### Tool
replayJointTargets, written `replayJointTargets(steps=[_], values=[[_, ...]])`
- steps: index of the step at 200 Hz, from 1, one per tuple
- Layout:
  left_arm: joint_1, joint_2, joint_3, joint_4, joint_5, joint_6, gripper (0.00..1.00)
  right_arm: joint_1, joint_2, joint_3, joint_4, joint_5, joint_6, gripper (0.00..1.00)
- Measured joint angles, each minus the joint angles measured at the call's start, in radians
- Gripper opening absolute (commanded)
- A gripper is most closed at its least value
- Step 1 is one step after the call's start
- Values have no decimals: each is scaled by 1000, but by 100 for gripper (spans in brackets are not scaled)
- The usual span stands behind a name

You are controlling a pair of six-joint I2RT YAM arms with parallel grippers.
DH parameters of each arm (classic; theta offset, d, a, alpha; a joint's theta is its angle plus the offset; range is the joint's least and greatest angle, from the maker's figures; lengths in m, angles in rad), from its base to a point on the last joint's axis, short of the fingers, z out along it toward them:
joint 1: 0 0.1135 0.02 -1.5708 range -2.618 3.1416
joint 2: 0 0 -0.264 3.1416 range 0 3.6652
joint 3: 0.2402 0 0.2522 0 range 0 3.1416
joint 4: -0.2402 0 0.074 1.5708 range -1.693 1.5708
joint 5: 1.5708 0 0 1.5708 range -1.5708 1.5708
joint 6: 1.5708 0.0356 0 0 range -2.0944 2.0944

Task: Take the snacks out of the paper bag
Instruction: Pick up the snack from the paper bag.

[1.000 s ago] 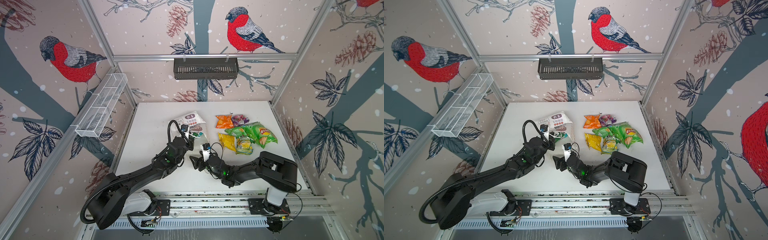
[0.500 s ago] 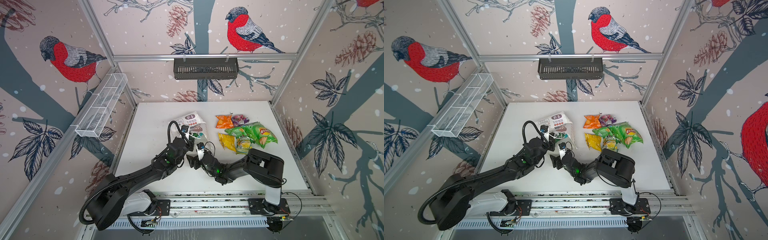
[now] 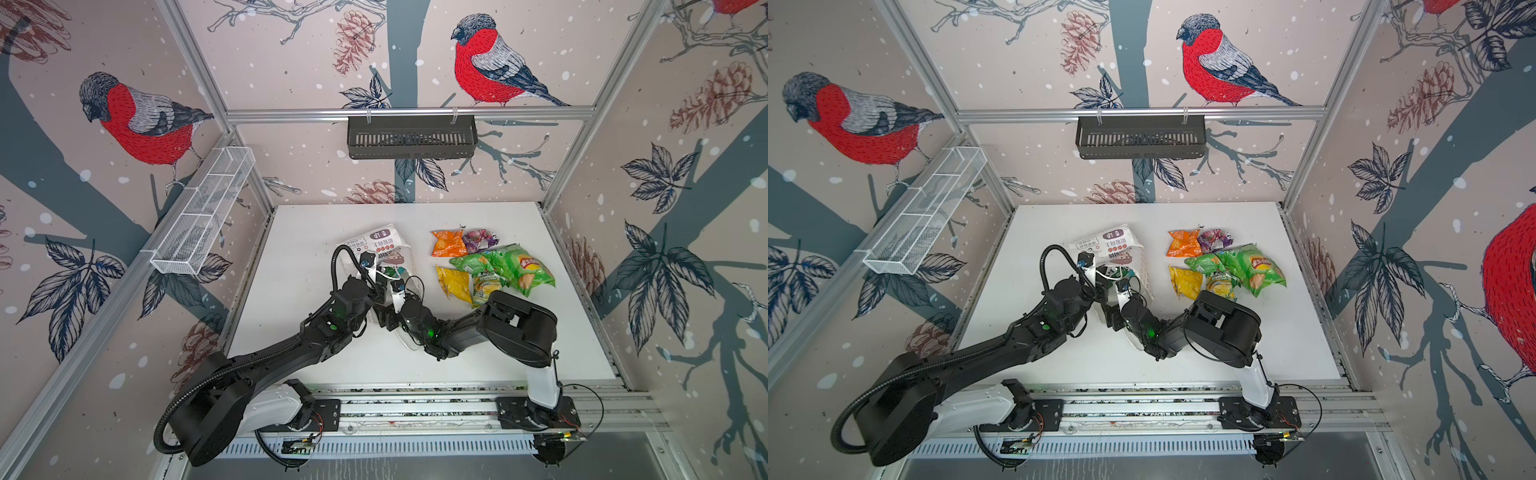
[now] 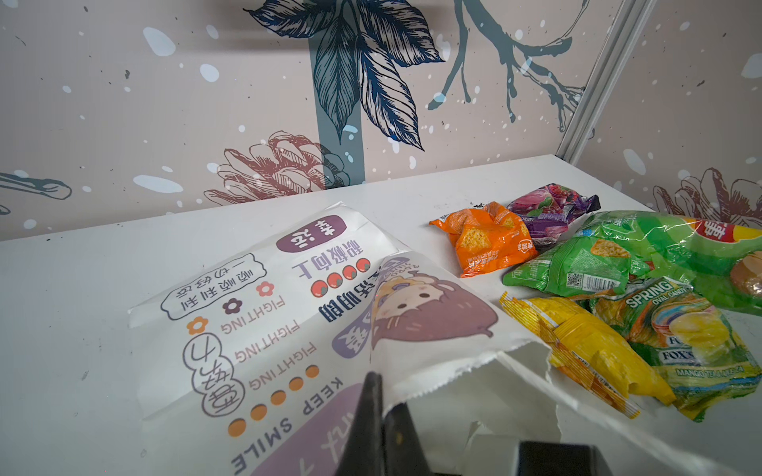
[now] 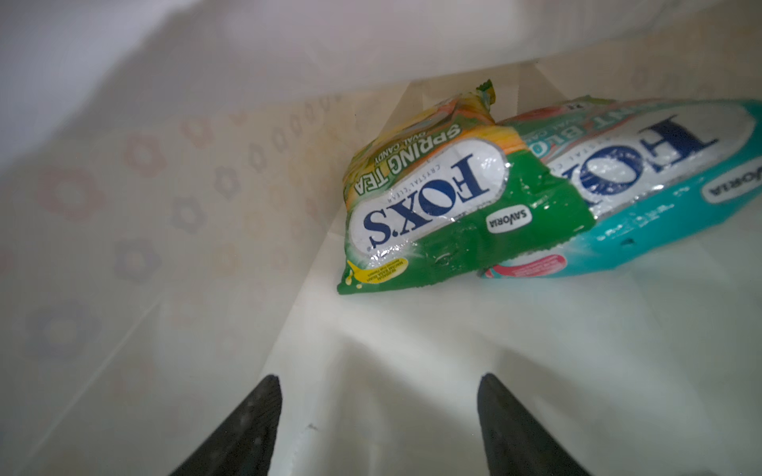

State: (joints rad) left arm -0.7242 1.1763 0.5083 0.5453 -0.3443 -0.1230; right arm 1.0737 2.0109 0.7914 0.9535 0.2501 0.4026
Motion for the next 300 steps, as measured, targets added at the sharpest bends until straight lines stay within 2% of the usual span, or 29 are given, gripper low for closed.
replayJointTargets(steps=[115,151,169,210,300], values=[[-13,-35,-26,26,13,20,0,-45,74,74,48,-47,21,80],[-19,-44,-28,29,24,26,0,-41,101,118,64,-46,20,91],[-21,-49,-29,34,27,26,0,-43,109,139,64,-19,21,100],[-24,-50,-31,40,26,26,0,-49,136,184,44,36,42,100],[-24,-36,-31,47,27,50,0,-53,245,341,-61,53,100,100]])
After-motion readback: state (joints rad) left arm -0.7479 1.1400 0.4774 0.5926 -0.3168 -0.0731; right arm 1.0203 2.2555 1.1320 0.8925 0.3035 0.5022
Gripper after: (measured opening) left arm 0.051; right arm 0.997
